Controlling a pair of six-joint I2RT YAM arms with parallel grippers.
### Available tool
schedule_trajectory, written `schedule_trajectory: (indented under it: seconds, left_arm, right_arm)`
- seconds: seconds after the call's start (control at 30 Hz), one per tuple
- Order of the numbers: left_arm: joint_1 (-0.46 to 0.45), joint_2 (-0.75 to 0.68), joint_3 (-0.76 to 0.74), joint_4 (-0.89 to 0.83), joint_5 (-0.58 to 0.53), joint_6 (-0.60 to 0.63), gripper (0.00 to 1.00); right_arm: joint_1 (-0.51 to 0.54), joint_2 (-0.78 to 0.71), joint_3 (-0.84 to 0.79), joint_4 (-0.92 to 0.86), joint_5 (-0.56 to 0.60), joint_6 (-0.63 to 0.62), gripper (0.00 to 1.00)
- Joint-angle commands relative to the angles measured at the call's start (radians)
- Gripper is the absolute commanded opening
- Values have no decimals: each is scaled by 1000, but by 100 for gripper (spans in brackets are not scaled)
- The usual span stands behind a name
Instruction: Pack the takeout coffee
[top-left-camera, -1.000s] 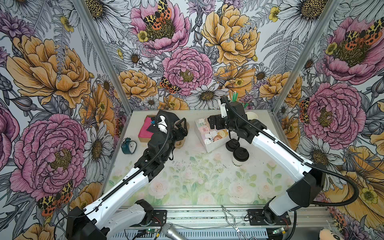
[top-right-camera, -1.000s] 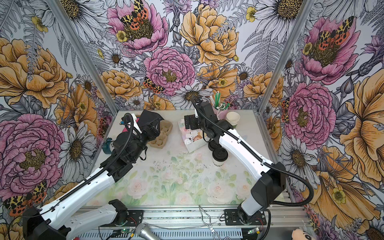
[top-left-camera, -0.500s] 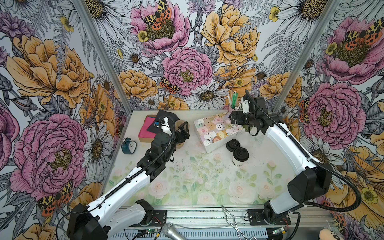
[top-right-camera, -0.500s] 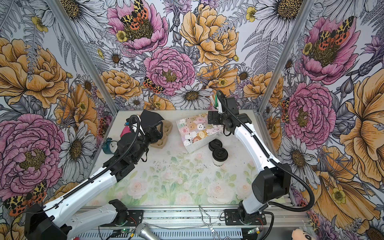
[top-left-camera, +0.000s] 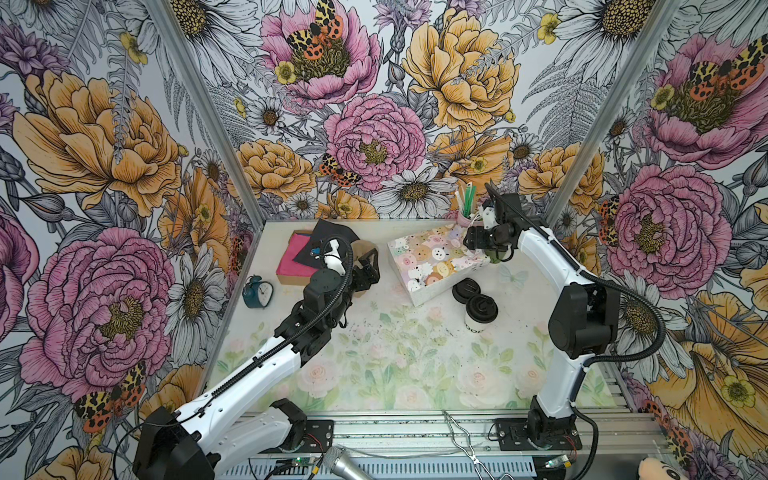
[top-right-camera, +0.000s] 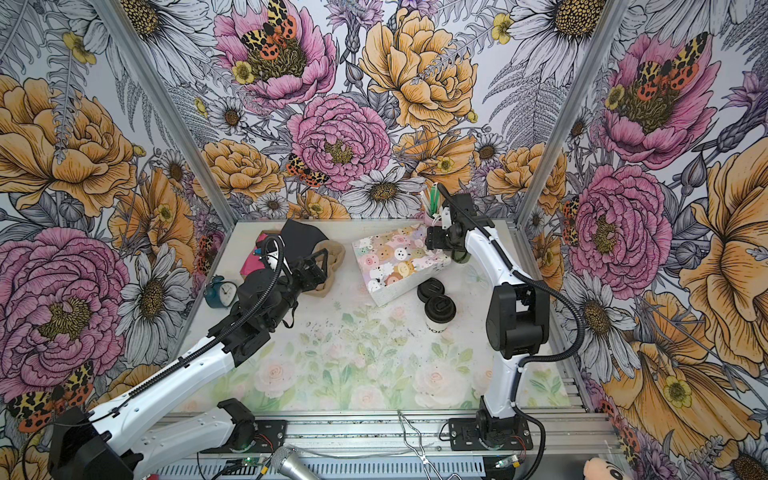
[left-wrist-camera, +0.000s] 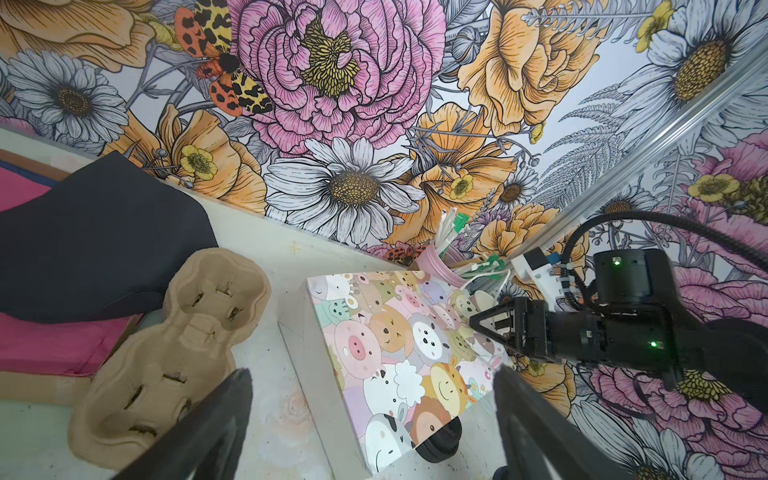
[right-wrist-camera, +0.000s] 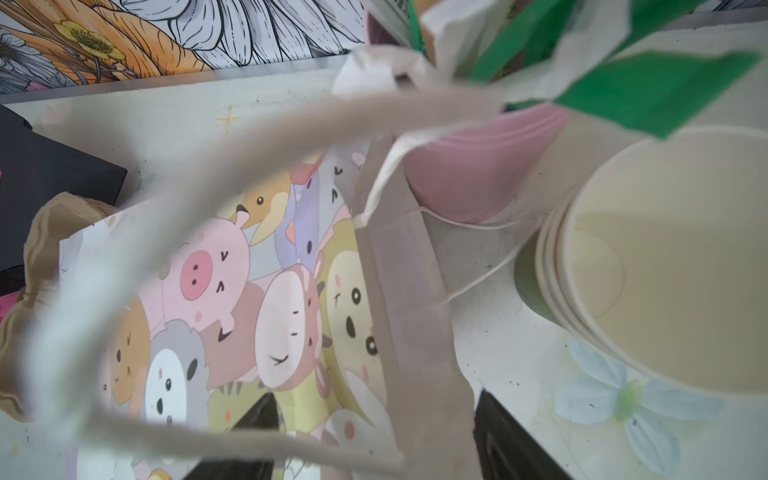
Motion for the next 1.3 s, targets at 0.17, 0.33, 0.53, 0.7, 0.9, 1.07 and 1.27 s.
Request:
schedule_trajectory:
  seconds: [0.17, 0.33, 0.53, 0.7, 0.9, 1.07, 1.27]
  left_arm:
    - [5, -29, -35, 19, -10, 1, 92]
    - [6, -35, -50, 29, -16, -12, 92]
    - [6, -43, -68, 38, -26, -22, 92]
    - [7, -54, -81, 40, -37, -25, 92]
    - [6, -69, -103, 49, -61, -42, 92]
    - [10, -87, -113, 43, -78, -37, 92]
    - [37, -102, -82, 4, -70, 18, 92]
  right_arm:
    - [10, 26, 52, -18, -131, -56, 30]
    - [39, -34, 44, -17, -132, -100, 8]
    - [108, -120, 49, -17, -90, -156, 0]
    - [202, -198, 45, -17, 7, -212, 0]
    - [411, -264, -9, -17, 272, -384, 0]
    - [552, -302, -105, -18, 390, -481, 0]
    - [630, -388, -214, -16, 286, -546, 0]
